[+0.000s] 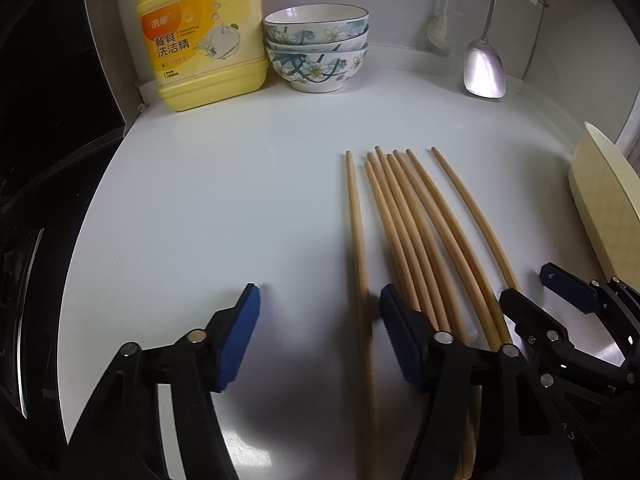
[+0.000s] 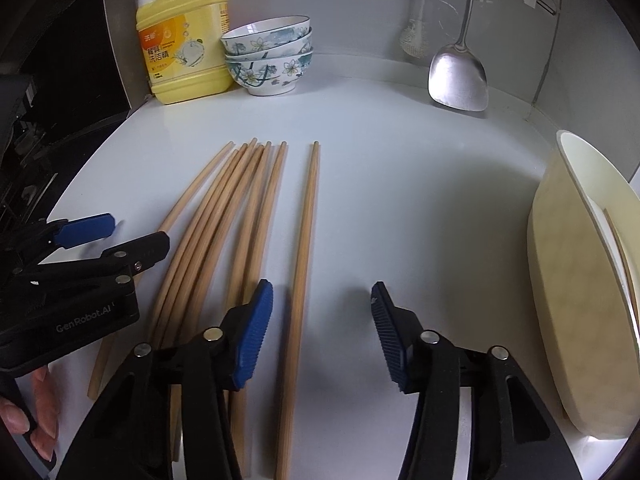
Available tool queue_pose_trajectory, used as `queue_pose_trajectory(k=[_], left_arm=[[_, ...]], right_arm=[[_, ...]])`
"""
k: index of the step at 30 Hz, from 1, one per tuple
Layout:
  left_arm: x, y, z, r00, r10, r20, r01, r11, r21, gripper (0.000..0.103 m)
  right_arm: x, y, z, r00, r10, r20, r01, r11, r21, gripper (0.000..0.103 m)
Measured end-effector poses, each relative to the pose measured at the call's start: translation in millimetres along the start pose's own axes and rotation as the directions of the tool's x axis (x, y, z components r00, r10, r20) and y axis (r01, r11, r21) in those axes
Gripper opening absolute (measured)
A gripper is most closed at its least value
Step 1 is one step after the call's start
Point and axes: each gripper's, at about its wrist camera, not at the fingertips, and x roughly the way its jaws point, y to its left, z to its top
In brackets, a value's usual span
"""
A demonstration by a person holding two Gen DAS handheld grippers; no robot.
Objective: Organize utensils
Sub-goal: 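Lower both tools onto the remaining wooden chopsticks, then close the left tool on a chopstick while the right tool grasps another chopstick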
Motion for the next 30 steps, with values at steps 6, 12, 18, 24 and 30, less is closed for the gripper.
queue_pose_trajectory(k=[6, 12, 18, 24, 30], left_arm=[[-5.8, -11.3, -5.5, 0.999, -0.039, -0.006, 0.040, 0.998, 0.049, 0.018], [-6.1, -6.9, -5.4, 0.997, -0.079, -0.025, 0.080, 0.997, 0.022, 0.007], [-8.3, 4.2, -7.9, 0.994, -0.100, -0.040, 0.099, 0.995, -0.024, 0.007], [-20.3, 9.3, -8.8, 0.991, -0.121, -0.049, 0.119, 0.992, -0.045, 0.007], [-50.8, 8.0, 1.4, 0.987, -0.150, -0.049, 0.149, 0.988, -0.039, 0.007]], right_arm=[[-4.2, 5.2, -4.1, 1.000, 0.004, 0.004, -0.004, 1.000, -0.025, 0.011], [-5.3, -1.3, -3.5, 1.000, 0.021, -0.003, -0.021, 1.000, 0.020, 0.006], [-9.2, -9.9, -5.8, 0.998, 0.055, -0.005, -0.054, 0.994, 0.094, 0.006], [-23.6, -13.3, -4.3, 0.996, 0.084, 0.014, -0.085, 0.984, 0.156, 0.006], [-55.0, -13.2, 3.7, 0.996, 0.083, 0.032, -0.088, 0.979, 0.183, 0.006]])
